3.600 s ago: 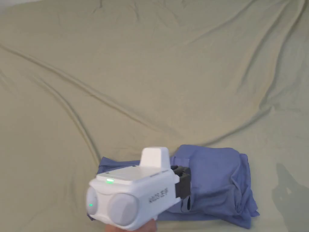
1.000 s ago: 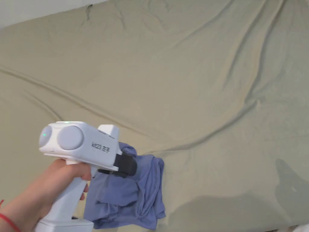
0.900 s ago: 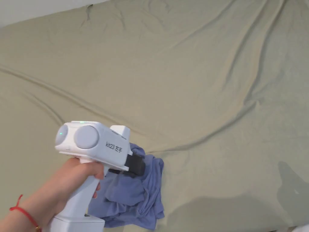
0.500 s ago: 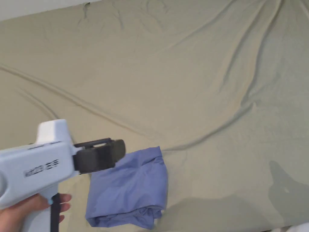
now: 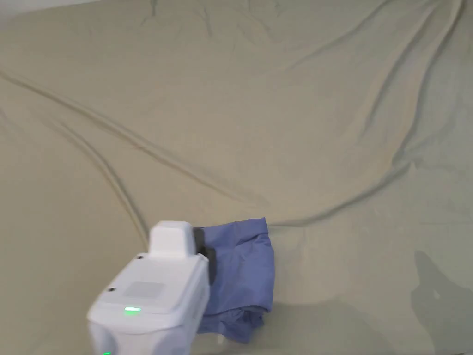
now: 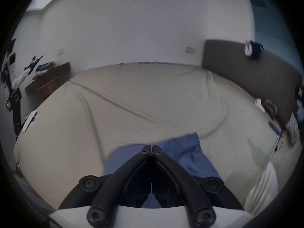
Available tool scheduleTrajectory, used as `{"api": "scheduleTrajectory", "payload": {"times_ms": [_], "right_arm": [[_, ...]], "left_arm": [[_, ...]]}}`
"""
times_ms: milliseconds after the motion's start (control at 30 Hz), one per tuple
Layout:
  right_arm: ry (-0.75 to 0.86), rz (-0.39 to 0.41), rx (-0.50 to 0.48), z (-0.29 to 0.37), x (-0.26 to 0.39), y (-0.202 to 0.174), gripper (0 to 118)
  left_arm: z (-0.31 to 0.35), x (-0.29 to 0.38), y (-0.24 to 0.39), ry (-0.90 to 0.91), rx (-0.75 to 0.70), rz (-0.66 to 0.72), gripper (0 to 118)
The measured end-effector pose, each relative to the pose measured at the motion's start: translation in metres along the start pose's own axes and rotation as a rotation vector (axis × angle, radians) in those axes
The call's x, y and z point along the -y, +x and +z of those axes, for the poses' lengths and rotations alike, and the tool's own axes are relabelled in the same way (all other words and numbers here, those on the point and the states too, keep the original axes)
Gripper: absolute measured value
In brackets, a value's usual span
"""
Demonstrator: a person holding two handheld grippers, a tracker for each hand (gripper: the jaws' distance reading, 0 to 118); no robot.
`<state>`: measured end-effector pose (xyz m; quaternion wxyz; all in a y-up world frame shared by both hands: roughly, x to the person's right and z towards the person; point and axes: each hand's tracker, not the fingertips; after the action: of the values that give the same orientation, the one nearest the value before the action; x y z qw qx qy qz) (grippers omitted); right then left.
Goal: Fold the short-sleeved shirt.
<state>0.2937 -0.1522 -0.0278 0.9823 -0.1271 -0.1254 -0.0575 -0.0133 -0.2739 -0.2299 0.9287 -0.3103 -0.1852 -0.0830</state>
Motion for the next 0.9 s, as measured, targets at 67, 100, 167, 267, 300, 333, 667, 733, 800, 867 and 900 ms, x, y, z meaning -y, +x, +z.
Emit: {"api": "scheduleTrajectory", "payload": {"times_ms": [67, 100, 167, 267, 300, 333, 667, 733, 800, 867, 900], "right_arm": [[-0.012, -0.002, 0.005, -0.001, 0.002, 0.002, 0], [-0.019, -0.001, 0.008, -0.003, 0.003, 0.002, 0], [-0.029, 0.006, 0.014, -0.004, 0.004, 0.002, 0], [-0.036, 0.005, 0.014, -0.008, 0.003, 0.002, 0], [-0.038, 0.001, 0.010, -0.010, 0.004, 0.002, 0], [-0.040, -0.003, 0.007, -0.012, 0.003, 0.001, 0], [-0.060, 0.044, -0.121, -0.030, -0.001, -0.041, 0], [-0.071, 0.068, -0.189, -0.040, 0.002, -0.061, 0], [-0.091, 0.074, -0.267, -0.055, 0.006, -0.085, 0], [-0.113, 0.108, -0.340, -0.074, 0.017, -0.112, 0], [-0.140, 0.118, -0.374, -0.086, 0.024, -0.125, 0]], "left_arm": [[-0.023, 0.020, 0.023, -0.067, 0.053, -0.026, 0], [-0.029, 0.030, 0.034, -0.086, 0.083, -0.024, 0], [-0.028, 0.039, 0.054, -0.079, 0.080, -0.074, 0], [-0.017, 0.040, 0.079, -0.055, 0.170, -0.086, 0], [-0.017, 0.041, 0.087, -0.061, 0.211, -0.090, 0], [-0.017, 0.043, 0.096, -0.070, 0.261, -0.089, 0], [0.068, 0.004, 0.034, 0.012, 0.518, 0.199, 0], [0.092, -0.001, -0.008, 0.053, 0.483, 0.264, 0], [0.108, -0.004, -0.052, 0.090, 0.408, 0.304, 0], [0.121, -0.003, -0.088, 0.094, 0.276, 0.312, 0], [0.125, 0.000, -0.103, 0.105, 0.220, 0.306, 0]]}}
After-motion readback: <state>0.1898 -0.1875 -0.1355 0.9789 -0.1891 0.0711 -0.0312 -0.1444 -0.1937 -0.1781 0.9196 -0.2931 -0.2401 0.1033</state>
